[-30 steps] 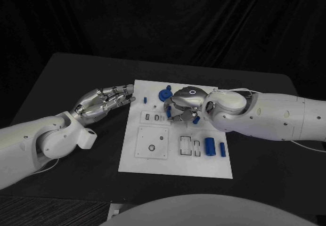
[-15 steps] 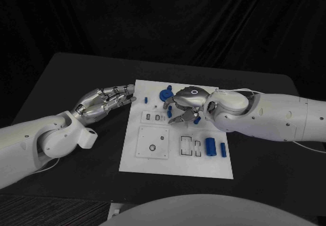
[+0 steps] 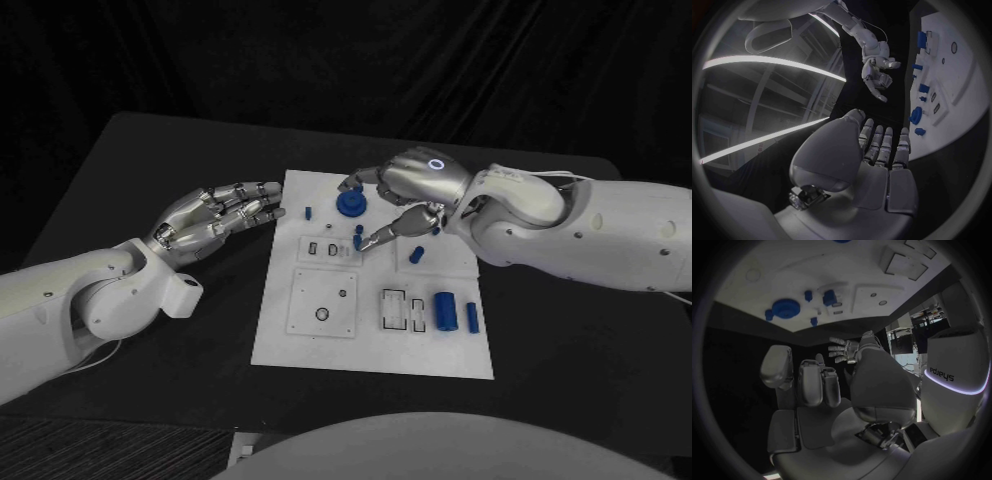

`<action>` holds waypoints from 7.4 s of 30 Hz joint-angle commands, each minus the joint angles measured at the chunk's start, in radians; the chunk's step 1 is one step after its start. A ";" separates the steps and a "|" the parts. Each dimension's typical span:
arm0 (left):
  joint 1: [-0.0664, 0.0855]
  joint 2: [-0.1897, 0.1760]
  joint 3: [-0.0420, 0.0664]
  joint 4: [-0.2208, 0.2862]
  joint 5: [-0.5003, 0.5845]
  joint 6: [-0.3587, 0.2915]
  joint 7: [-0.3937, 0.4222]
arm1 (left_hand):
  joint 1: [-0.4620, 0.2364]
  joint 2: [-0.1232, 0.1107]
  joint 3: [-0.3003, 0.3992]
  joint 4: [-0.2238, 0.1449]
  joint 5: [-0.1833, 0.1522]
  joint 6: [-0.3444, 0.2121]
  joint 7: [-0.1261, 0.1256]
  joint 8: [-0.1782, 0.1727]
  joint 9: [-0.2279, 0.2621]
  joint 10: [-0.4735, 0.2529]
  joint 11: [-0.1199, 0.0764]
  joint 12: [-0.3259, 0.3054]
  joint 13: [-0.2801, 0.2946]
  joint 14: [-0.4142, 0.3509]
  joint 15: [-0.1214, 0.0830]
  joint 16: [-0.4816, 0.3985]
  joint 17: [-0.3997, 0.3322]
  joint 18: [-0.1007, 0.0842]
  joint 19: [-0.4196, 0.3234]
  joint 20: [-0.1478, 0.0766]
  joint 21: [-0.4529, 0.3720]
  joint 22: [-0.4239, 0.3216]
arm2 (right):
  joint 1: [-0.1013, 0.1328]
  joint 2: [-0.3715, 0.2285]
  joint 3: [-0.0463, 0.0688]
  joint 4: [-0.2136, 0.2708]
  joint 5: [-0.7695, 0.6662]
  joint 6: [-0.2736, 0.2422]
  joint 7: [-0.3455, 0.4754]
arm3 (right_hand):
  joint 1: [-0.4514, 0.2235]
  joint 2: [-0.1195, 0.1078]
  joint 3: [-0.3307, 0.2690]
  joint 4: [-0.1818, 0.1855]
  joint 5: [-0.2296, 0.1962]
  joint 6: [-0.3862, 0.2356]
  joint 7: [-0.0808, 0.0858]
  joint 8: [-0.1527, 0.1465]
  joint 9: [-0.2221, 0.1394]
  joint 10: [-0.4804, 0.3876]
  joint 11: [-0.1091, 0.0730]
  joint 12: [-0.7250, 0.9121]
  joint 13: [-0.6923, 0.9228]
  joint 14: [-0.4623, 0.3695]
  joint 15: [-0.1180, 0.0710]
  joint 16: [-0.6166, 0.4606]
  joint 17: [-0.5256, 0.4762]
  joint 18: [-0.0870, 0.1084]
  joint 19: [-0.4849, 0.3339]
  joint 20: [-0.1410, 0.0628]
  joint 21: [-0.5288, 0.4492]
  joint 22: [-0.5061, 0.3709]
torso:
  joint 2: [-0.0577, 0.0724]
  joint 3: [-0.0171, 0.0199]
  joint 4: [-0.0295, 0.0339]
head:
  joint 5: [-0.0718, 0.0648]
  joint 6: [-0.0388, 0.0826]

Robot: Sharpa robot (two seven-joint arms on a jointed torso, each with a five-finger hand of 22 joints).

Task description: Assemble the parts on the task board

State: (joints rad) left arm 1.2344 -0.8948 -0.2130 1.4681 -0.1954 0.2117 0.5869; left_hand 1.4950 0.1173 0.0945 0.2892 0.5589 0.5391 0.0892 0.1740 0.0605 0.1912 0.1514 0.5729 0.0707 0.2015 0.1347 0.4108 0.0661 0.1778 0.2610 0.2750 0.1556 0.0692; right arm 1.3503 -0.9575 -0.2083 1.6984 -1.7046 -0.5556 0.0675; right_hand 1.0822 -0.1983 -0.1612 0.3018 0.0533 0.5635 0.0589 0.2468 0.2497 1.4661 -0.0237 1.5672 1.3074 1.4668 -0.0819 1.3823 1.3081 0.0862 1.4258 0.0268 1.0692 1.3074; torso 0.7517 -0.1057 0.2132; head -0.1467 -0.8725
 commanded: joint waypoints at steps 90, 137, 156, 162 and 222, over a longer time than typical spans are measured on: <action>0.183 0.455 0.002 -0.224 -0.804 0.048 -1.095 | -0.369 0.047 -0.230 -0.044 -0.418 0.432 -0.059 0.358 0.706 1.380 -0.185 0.998 1.500 1.369 -0.212 1.160 1.505 -0.127 1.163 -0.240 1.319 1.301 | 0.011 -0.050 0.000 -0.080 0.240 -0.105 0.025 | 0.127 0.317 -0.052 -0.013 0.336 0.284 0.027 -0.024 -0.052 0.042 0.016 -0.059 0.193 0.053 0.013 -0.011 0.099 0.005 0.005 0.015 -0.003 0.143 | -0.074 0.1349 -0.1282 | 0.035 0.000; 0.135 0.469 0.002 -0.260 -0.804 0.055 -1.057 | -0.374 0.042 -0.207 -0.044 -0.423 0.454 -0.049 0.255 0.687 1.380 -0.176 0.998 1.500 1.369 -0.203 1.160 1.505 -0.123 1.147 -0.231 1.302 1.287 | -0.009 -0.020 0.000 -0.110 0.250 -0.103 0.031 | 0.128 0.318 -0.057 -0.012 0.340 0.286 0.028 -0.027 -0.053 0.031 0.017 -0.071 0.179 0.047 0.014 -0.029 0.085 0.008 -0.001 0.015 -0.023 0.138 | -0.076 0.1315 -0.1287 | 0.006 0.000; 0.134 0.473 0.002 -0.260 -0.804 0.067 -1.049 | -0.351 0.029 -0.184 -0.075 -0.408 0.489 -0.055 0.216 0.686 1.380 -0.181 0.998 1.500 1.369 -0.208 1.160 1.505 -0.127 1.164 -0.234 1.310 1.307 | -0.012 -0.014 0.000 -0.118 0.250 -0.100 0.025 | 0.128 0.318 -0.058 -0.012 0.340 0.286 0.028 -0.028 -0.053 0.030 0.017 -0.072 0.178 0.047 0.014 -0.030 0.084 0.009 -0.002 0.015 -0.026 0.137 | -0.079 0.1317 -0.1268 | -0.002 0.000; 0.134 0.473 0.002 -0.261 -0.804 0.066 -1.046 | -0.346 0.029 -0.178 -0.081 -0.399 0.492 -0.056 0.207 0.686 1.380 -0.182 0.998 1.500 1.369 -0.209 1.160 1.505 -0.126 1.163 -0.235 1.308 1.305 | -0.013 -0.013 0.000 -0.119 0.250 -0.098 0.023 | 0.128 0.319 -0.058 -0.012 0.340 0.286 0.029 -0.029 -0.053 0.029 0.017 -0.073 0.177 0.047 0.014 -0.032 0.083 0.009 -0.003 0.016 -0.028 0.137 | -0.078 0.1315 -0.1269 | -0.005 0.000; 0.133 0.452 0.002 -0.254 -0.804 0.092 -1.046 | -0.282 -0.021 -0.035 -0.182 -0.249 0.502 -0.051 0.074 0.678 1.380 -0.180 0.998 1.500 1.369 -0.207 1.160 1.505 -0.124 1.160 -0.235 1.292 1.305 | -0.018 -0.010 0.000 -0.126 0.250 -0.092 0.016 | 0.141 0.320 -0.060 -0.016 0.345 0.287 0.030 -0.034 -0.055 0.024 0.019 -0.079 0.170 0.043 0.015 -0.042 0.074 0.011 -0.008 0.017 -0.043 0.133 | -0.079 0.1292 -0.1256 | 0.007 0.000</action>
State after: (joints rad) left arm 1.3705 -0.4421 -0.2090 1.2125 -0.9978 0.2799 -0.4562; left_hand 1.2068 0.0964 0.0551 0.1069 0.3079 1.0364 0.0361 0.2516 0.7389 1.4684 -0.0281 1.5681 1.3075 1.4669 -0.0696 1.5681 1.3081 0.0611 1.4170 0.0415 1.4542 1.3077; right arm 1.3351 -0.9672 -0.2090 1.5727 -1.4533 -0.6490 0.1019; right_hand 1.2136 0.1235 -0.2164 0.2854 0.3945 0.8453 0.0908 0.2184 0.1960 1.4658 -0.0093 1.4911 1.3108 1.4666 -0.0746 1.3442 1.3073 0.0861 1.4258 0.0448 1.0299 1.3073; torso 0.6727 0.0240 0.0878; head -0.1406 -0.8725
